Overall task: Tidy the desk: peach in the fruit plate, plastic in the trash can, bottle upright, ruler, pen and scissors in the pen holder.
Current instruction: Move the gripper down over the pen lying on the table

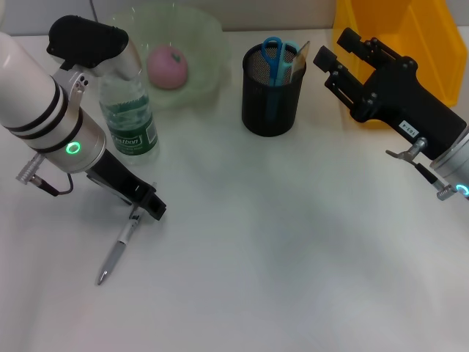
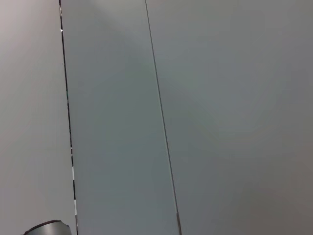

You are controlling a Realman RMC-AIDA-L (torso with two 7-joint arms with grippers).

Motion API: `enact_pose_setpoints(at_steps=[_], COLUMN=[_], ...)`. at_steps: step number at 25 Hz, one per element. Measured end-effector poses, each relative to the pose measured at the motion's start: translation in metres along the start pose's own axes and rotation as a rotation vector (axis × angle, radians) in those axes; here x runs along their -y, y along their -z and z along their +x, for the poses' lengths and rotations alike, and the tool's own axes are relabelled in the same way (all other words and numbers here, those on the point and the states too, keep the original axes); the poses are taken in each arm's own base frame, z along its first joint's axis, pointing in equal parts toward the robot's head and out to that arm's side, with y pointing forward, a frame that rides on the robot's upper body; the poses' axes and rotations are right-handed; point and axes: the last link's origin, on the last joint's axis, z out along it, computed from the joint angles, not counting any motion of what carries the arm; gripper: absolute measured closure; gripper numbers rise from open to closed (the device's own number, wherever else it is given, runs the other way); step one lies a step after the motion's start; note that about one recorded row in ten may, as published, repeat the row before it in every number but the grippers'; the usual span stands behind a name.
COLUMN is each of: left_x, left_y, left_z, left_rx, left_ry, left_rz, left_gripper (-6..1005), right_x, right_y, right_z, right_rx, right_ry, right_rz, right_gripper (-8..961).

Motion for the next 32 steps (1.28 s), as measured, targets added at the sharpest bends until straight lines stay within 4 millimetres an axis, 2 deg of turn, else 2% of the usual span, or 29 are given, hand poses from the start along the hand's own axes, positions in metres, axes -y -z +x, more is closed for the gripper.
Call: enact_pose_setpoints(at_steps=[32], left_x=[-0.0070], left_y=[-0.0045], left_z=[0.0014], left_rx=[0.024], left_ry=[-0.068], left_rz=[0.025], left_gripper=[677], right_x=[-0.0008], right_y=[0.0023], right_z=[0.0005], right_rx=[0.002], right_ry=[-0.004], right_rz=[0.002], right_gripper=[450])
